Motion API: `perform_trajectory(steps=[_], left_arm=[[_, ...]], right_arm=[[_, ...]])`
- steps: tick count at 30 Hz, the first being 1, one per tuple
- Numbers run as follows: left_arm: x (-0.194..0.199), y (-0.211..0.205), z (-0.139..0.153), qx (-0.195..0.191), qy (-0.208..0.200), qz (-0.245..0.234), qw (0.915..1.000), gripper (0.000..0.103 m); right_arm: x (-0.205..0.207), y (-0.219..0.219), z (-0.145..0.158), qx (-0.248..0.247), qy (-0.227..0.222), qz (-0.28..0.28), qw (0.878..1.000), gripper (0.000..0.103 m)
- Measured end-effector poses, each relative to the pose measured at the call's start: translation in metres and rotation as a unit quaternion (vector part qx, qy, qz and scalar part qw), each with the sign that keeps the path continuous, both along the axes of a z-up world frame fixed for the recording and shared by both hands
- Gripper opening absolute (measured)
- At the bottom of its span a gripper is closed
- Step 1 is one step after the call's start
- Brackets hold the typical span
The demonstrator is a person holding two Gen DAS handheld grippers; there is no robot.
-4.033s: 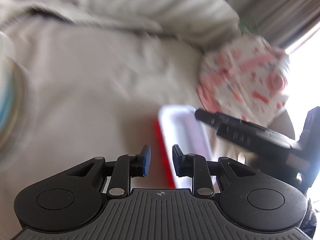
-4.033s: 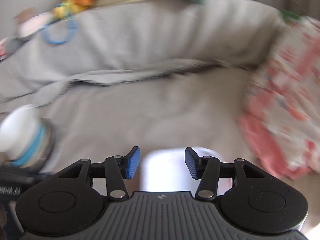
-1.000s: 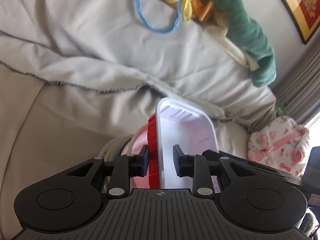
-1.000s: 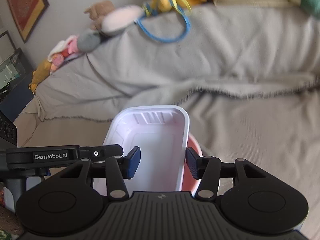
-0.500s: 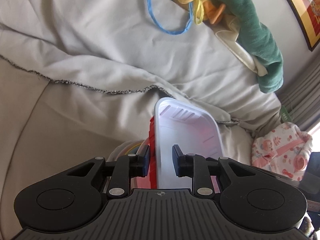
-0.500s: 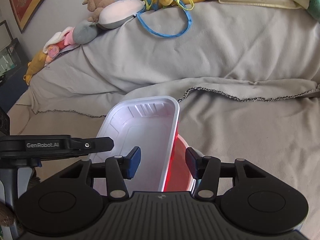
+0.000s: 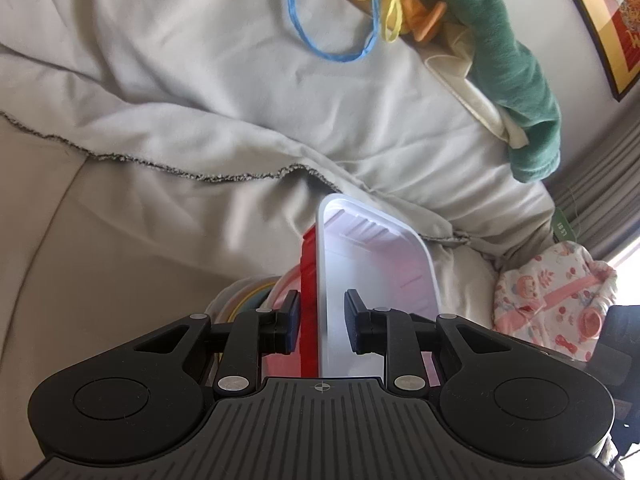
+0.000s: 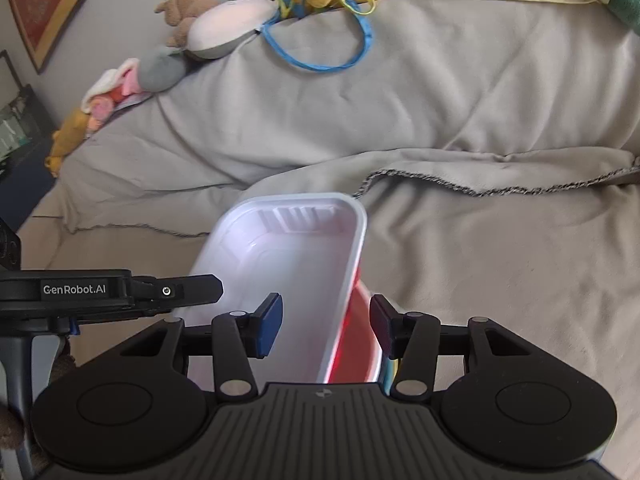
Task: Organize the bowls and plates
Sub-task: 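Lower the tray into the white bowl and open both grippers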
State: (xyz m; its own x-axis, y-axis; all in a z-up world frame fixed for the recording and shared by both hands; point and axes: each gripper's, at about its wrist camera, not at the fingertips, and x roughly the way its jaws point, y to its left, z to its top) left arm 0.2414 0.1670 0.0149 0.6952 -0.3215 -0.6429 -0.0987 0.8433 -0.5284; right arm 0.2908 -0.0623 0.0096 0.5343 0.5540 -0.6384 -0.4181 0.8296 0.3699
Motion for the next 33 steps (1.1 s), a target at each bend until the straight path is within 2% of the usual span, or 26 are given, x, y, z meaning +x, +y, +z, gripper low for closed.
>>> perform_trajectory(steps=[4, 7, 17, 26, 29, 33], left_arm=[[-0.006, 0.002, -0.001, -0.004, 0.003, -0.002, 1.0, 0.026], [-0.007, 0.003, -0.004, -0.012, 0.006, -0.008, 0.9999, 0.026], [-0.018, -0.002, -0.001, 0.001, 0.008, -0.01, 0.9999, 0.026], [-0.047, -0.003, 0.025, 0.029, -0.034, 0.004, 0.999, 0.026], [-0.067, -0.011, 0.033, 0.058, -0.05, 0.009, 0.997, 0.026], [-0.107, -0.044, 0.037, 0.12, -0.059, 0.001, 0.9909, 0.026]], right_arm=[[-0.008, 0.001, 0.001, 0.016, 0.012, 0.015, 1.0, 0.049], [-0.012, 0.008, 0.002, 0.01, 0.006, 0.018, 1.0, 0.05], [-0.013, 0.007, 0.002, 0.008, 0.007, 0.017, 1.0, 0.05], [-0.028, -0.008, 0.008, 0.013, -0.016, -0.007, 1.0, 0.05], [-0.041, -0.017, 0.015, 0.017, -0.025, -0.019, 0.999, 0.05], [-0.075, -0.031, 0.022, 0.025, -0.035, -0.024, 0.999, 0.051]])
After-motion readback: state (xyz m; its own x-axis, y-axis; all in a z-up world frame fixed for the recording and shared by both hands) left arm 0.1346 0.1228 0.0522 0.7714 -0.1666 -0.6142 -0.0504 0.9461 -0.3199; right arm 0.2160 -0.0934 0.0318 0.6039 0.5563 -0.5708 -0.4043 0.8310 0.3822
